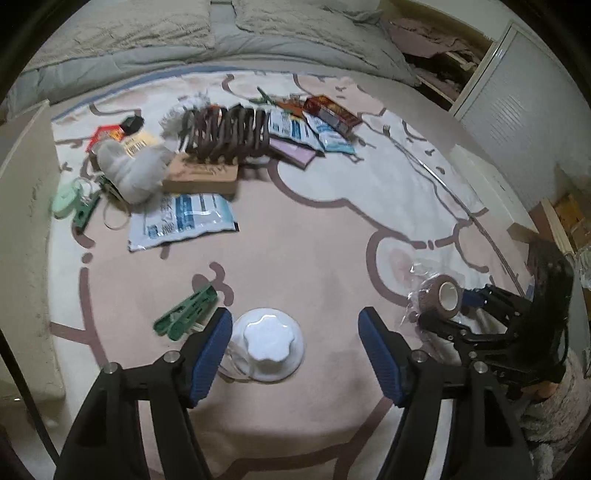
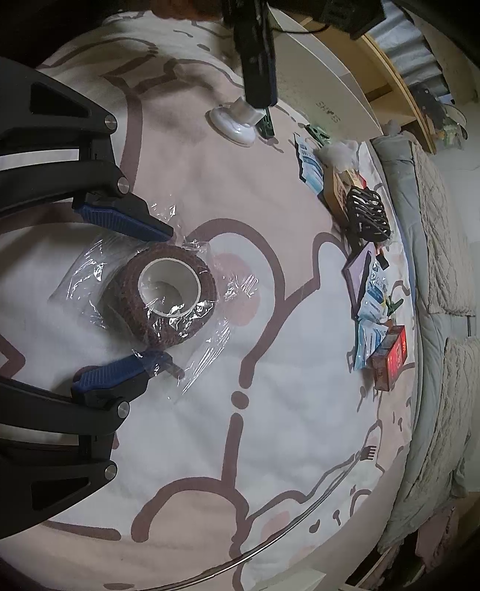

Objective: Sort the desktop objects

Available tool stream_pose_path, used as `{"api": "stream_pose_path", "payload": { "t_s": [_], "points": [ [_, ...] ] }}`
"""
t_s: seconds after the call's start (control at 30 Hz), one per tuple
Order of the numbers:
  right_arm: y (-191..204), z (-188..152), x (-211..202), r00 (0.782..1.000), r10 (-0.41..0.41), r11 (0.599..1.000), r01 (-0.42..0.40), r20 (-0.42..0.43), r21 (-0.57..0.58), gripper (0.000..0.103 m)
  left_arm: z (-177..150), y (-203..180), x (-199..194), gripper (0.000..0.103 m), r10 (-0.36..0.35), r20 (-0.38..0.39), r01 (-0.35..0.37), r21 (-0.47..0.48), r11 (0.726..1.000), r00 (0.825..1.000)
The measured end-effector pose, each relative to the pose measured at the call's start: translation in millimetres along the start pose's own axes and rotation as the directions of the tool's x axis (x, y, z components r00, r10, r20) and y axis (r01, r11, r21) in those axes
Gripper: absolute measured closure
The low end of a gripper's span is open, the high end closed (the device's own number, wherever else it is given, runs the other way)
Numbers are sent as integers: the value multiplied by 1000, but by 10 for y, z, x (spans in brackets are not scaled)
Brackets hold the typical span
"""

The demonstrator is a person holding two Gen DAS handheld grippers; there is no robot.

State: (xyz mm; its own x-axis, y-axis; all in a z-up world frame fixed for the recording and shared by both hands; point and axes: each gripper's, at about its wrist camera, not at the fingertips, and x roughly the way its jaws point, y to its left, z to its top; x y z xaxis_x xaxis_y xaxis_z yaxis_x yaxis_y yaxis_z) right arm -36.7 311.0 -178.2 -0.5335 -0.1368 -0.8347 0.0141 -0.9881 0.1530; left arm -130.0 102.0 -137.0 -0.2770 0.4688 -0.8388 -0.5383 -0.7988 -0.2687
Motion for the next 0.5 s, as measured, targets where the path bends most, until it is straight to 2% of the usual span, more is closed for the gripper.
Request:
{"api": "stream_pose_path", "payload": {
  "t_s": [0.17, 0.23, 0.3, 0.5],
  "points": [
    [-10, 6, 5, 1000, 8, 1000, -8, -1, 1, 42, -34, -18, 56, 45, -3, -25, 4, 22, 1000, 1000],
    [-17, 8, -1, 1000, 10, 1000, -10, 3, 4, 48, -39, -2, 55, 52, 7, -29, -6, 17, 1000, 1000],
    [-26, 16, -8, 1000, 13, 1000, -13, 4, 12, 50, -48, 24, 70, 57, 23, -42, -23, 3, 1000, 999],
    [-51, 26, -41, 1000, 27, 999, -27, 9, 27, 53, -133, -12, 121, 60, 73, -74, -71, 40, 997, 995]
  ]
}}
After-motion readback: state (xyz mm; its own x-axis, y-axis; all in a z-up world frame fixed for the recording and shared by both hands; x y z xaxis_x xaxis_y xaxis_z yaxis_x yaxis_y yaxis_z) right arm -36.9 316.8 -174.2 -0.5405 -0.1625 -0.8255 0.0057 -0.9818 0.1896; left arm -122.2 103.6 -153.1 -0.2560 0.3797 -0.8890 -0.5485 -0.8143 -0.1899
